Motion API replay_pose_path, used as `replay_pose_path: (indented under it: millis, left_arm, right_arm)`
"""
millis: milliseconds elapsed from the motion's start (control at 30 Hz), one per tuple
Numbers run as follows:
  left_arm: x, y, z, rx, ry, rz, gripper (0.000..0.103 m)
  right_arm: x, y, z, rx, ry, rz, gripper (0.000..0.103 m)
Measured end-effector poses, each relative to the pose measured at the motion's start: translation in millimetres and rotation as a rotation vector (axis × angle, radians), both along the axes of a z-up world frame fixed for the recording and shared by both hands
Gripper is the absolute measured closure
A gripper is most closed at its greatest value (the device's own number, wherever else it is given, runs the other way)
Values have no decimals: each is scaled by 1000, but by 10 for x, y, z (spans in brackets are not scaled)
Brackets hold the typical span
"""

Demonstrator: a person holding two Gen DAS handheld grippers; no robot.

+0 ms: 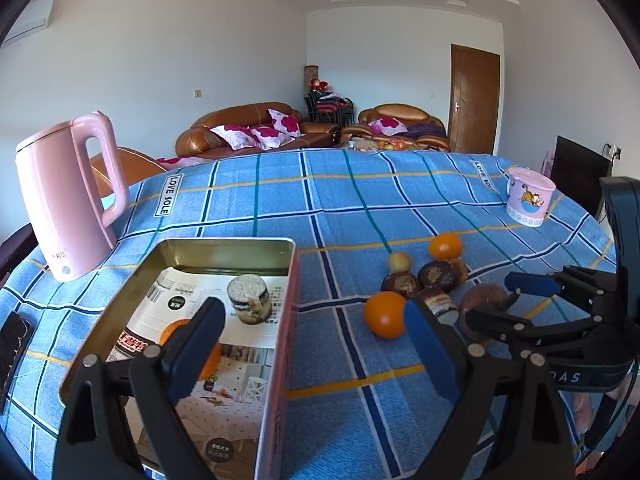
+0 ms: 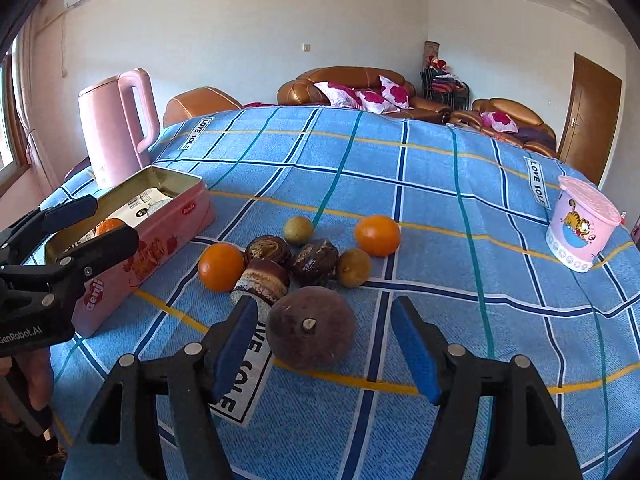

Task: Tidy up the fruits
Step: 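Lower the right tool onto the dark mangosteen and close on it, then grasp the white-topped cake roll with the left tool while the right tool holds the mangosteen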

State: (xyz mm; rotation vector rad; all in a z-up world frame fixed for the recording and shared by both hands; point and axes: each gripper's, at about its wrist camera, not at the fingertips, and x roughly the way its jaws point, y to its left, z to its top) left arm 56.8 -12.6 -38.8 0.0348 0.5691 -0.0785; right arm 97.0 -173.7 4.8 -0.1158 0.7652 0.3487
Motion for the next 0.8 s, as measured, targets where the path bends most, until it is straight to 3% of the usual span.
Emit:
replay_pose_path:
  millis: [367, 433, 633, 800]
  left_arm:
    - [34, -49, -47, -10, 17, -11, 10]
    - [34, -89, -45, -10, 17, -25, 10]
    - [46, -278, -50, 9, 18, -69, 10]
    - [103, -528, -63, 25, 37, -132, 20]
  right_arm:
    - [224, -27, -151, 86, 139, 36, 33]
    - [228, -44, -156, 110, 147, 46, 50]
    - [112, -204, -39, 155, 54, -18, 50]
    - [71, -324, 57, 79, -22, -145, 50]
